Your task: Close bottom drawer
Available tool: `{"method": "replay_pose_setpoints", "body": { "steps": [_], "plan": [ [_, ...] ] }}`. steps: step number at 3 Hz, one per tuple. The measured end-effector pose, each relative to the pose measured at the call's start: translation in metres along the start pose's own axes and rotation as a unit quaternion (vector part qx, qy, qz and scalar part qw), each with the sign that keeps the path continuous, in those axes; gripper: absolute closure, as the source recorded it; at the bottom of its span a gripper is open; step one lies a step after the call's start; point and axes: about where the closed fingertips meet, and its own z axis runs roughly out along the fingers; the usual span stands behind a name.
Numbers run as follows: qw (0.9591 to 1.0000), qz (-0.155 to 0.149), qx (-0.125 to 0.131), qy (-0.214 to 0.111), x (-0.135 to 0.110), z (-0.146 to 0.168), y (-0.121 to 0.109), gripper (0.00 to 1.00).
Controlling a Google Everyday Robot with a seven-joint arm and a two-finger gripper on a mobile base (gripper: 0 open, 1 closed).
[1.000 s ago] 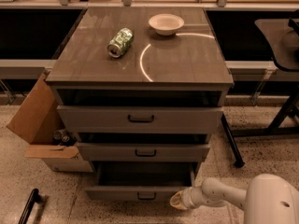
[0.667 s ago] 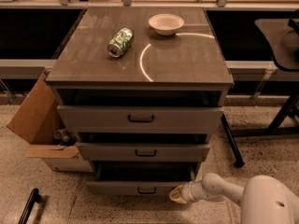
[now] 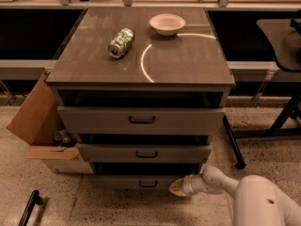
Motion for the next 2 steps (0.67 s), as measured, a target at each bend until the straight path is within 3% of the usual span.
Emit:
{"method": "replay_pose_setpoints", "body": {
  "steps": [2],
  "plan": [
    [0.9999, 0.009, 0.001, -0.006, -0.0009, 0.0050, -0.0212, 1.00]
  ]
}}
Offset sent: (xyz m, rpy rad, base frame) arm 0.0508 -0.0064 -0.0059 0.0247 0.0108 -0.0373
